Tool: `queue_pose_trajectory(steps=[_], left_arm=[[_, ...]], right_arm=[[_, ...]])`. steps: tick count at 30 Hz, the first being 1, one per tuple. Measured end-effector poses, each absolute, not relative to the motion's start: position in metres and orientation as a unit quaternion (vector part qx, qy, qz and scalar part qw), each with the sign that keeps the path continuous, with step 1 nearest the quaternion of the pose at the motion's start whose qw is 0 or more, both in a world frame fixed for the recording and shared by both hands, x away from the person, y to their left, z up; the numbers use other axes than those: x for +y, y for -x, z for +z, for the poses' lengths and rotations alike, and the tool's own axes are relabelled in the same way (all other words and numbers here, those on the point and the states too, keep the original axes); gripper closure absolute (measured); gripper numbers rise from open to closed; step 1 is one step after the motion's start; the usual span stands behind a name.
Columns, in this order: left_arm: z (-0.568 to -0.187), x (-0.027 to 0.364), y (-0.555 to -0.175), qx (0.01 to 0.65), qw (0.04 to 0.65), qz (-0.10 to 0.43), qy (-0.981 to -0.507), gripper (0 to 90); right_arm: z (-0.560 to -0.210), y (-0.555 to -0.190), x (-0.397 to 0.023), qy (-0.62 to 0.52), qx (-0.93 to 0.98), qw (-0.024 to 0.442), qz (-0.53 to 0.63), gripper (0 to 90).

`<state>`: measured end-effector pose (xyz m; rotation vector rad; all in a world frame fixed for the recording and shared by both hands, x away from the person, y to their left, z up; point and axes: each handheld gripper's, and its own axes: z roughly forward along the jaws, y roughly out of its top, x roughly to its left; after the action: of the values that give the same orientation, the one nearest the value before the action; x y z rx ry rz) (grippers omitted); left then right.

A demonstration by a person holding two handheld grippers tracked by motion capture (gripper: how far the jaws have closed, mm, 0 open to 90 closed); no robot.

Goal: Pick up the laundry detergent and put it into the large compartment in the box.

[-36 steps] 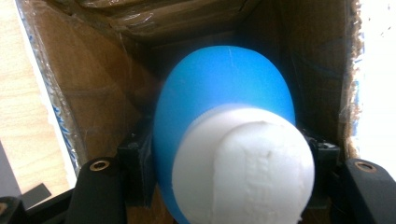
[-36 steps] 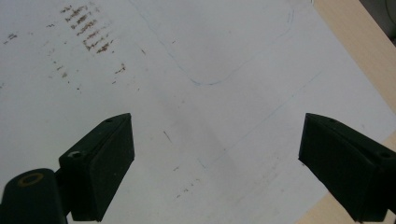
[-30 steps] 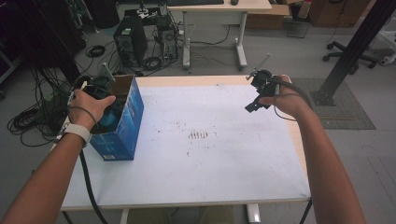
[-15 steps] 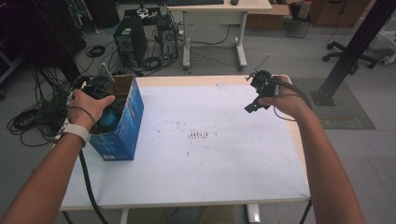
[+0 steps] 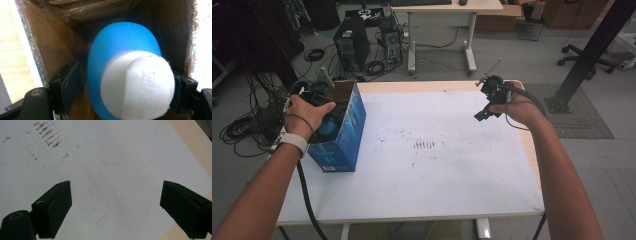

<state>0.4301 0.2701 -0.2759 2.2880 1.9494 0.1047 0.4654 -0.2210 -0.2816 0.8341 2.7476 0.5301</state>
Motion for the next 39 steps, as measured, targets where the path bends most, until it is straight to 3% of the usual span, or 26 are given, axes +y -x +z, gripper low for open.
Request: queue_pose_trajectory(steps=[39], left_arm=[[-0.249, 0.271, -0.422, 0.63, 0.081, 0.047, -0.771, 13.9]], right_arm=[[-0.276, -0.459, -0.224, -0.284, 0.933, 0.116, 0.187, 10.4]])
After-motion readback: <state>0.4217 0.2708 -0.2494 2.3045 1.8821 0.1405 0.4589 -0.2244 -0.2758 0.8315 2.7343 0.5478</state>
